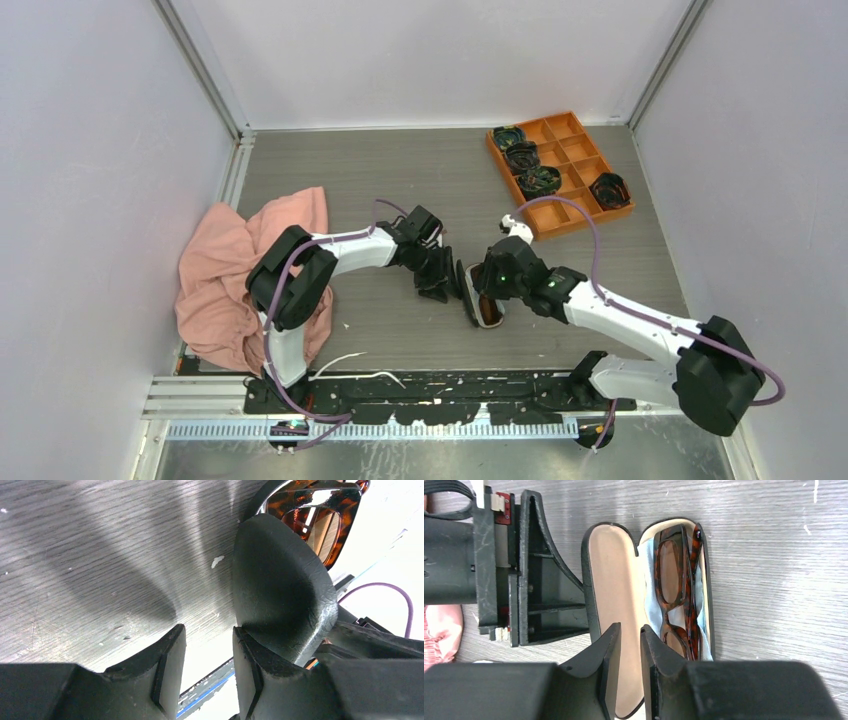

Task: Organize the sunglasses
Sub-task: Place the sunglasses in the sunglasses case.

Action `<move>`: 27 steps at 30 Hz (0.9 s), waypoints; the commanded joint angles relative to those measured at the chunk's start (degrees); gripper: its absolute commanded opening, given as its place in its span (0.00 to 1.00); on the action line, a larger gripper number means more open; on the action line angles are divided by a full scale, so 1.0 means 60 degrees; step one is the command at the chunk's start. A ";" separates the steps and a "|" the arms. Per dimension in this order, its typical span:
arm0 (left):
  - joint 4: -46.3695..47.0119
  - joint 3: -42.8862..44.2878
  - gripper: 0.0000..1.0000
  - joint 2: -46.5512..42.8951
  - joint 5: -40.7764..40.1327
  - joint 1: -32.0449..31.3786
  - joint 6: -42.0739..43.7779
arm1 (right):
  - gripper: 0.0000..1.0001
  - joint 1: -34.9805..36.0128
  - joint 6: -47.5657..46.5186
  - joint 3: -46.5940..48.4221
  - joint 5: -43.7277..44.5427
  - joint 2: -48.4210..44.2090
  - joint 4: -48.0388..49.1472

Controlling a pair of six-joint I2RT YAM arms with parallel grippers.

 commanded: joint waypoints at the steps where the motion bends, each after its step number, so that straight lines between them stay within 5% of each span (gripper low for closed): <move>1: 0.0284 0.0337 0.41 -0.0086 0.0252 -0.0039 -0.0006 | 0.31 0.0045 -0.0320 0.0245 0.0630 -0.0343 -0.0558; 8: 0.0291 0.0368 0.41 -0.0029 0.0288 -0.0039 0.0008 | 0.39 0.0027 -0.0346 -0.0255 0.0848 -0.0316 -0.0763; 27: 0.0327 0.0295 0.41 -0.0056 0.0293 -0.0039 -0.0021 | 0.24 0.0033 -0.0052 -0.0838 0.0850 -0.0591 -0.0527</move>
